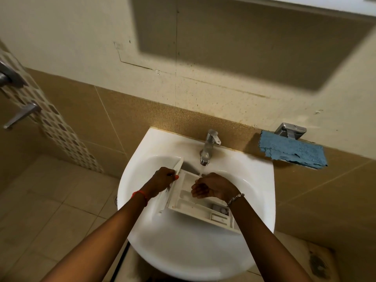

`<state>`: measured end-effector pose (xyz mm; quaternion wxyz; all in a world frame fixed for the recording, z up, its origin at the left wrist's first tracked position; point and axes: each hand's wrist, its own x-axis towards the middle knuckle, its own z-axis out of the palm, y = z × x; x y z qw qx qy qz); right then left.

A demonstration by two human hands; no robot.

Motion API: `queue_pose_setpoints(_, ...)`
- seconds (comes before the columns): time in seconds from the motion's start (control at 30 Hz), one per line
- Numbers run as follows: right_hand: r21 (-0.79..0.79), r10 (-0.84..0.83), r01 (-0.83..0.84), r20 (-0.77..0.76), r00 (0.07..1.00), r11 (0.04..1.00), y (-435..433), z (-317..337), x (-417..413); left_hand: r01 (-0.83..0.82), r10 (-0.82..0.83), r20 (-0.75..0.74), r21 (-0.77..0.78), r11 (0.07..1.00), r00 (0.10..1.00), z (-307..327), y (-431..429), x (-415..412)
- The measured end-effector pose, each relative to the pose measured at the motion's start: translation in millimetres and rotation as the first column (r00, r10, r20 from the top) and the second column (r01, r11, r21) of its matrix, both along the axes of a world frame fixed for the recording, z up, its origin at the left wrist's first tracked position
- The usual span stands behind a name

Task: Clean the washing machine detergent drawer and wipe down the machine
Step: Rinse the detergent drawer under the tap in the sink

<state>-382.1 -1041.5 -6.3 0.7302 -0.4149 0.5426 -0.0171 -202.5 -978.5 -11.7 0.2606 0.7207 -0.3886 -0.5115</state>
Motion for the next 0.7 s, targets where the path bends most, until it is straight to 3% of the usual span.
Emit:
queue_pose_setpoints(0.1, 0.073, -0.212, 0.206, 0.094, 0.973, 0.976, -5.1, -5.4, -6.2, -0.001, 0.001, -0.003, -0.008, 1.000, 1.000, -0.8, -0.3, -0.6)
queue_pose_setpoints(0.23, 0.358, -0.596, 0.491, 0.297, 0.746, 0.794, -13.7, -13.2, -5.6, 0.001, -0.001, -0.011, -0.005, 1.000, 1.000, -0.3, 0.8, -0.2)
queue_pose_setpoints(0.3, 0.434, -0.692, 0.546, 0.340, 0.637, 0.716, -16.2, -17.5, -0.3, 0.002, -0.002, 0.002, -0.002, 1.000, 1.000, 0.2, 1.3, 0.1)
queue_pose_setpoints(0.4, 0.456, -0.715, 0.554, 0.383, 0.584, 0.697, -15.3, -18.6, 9.4, 0.014, -0.014, 0.006, 0.001, 1.000, 1.000, 1.2, 1.4, -0.5)
queue_pose_setpoints(0.5, 0.441, -0.659, 0.496, 0.404, 0.635, 0.748, -9.2, -16.8, 17.9, 0.019, -0.019, 0.005, 0.007, 1.000, 1.000, 2.4, 1.2, -1.2)
queue_pose_setpoints(0.57, 0.389, -0.551, 0.409, 0.394, 0.736, 0.825, -5.0, -12.8, 20.5, 0.020, -0.020, 0.002, 0.001, 1.000, 1.000, 1.7, 1.7, -1.0)
queue_pose_setpoints(0.7, 0.130, -0.132, 0.105, 0.225, 0.965, 0.986, -2.4, -1.5, 13.4, 0.009, -0.009, 0.007, -0.009, 1.000, 1.000, 1.1, 1.5, -1.8)
